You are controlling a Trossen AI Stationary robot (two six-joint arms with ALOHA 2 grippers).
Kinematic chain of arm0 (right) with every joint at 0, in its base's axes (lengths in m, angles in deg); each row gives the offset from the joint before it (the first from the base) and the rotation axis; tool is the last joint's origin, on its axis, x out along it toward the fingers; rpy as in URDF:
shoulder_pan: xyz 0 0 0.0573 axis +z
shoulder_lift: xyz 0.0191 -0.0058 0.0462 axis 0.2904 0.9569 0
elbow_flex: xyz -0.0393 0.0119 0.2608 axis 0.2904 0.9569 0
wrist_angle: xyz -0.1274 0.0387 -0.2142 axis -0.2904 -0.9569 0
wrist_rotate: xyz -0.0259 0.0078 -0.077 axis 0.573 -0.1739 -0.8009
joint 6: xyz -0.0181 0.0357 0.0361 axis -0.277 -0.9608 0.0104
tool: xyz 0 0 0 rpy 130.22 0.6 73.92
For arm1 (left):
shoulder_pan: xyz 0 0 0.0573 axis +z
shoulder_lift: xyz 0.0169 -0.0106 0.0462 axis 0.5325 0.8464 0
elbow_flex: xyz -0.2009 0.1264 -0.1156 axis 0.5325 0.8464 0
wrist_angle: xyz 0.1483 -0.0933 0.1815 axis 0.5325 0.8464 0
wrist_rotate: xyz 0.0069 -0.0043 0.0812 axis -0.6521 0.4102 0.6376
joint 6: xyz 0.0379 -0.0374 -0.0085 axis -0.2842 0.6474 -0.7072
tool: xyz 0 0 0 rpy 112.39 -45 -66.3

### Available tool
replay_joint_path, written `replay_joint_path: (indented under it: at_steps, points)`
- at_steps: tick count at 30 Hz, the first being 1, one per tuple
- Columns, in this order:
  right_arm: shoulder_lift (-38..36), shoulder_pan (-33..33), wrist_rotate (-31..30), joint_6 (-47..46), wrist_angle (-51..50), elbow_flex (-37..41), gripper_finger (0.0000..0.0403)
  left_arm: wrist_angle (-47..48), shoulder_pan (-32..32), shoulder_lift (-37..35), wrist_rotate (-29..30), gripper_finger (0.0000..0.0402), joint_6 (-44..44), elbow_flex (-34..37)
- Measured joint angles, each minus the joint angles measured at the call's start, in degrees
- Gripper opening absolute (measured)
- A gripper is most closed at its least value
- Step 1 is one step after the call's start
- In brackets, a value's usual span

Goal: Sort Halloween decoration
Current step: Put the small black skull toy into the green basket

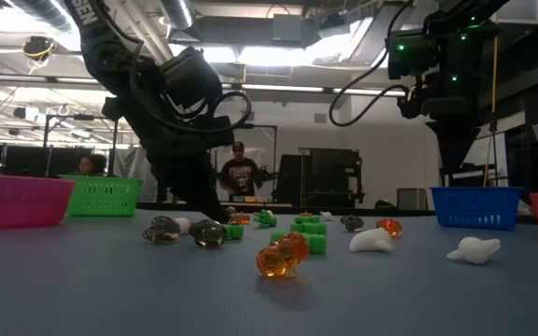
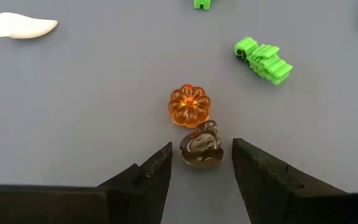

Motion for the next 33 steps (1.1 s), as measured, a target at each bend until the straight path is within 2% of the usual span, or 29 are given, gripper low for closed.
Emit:
replay_joint_path:
  at_steps: [14,33]
  points:
    - [0.00,0.00,0.01,0.00,0.00,0.00,0.0246,-0.24,-0.02,0.02,-0.15,0.0090,0.02,0.00]
    - [0.00,0.01,0.01,-0.01,0.02,0.00,0.0246,-1.77,-0.06,0.13,1.23,0.0072,-0.44,0.07]
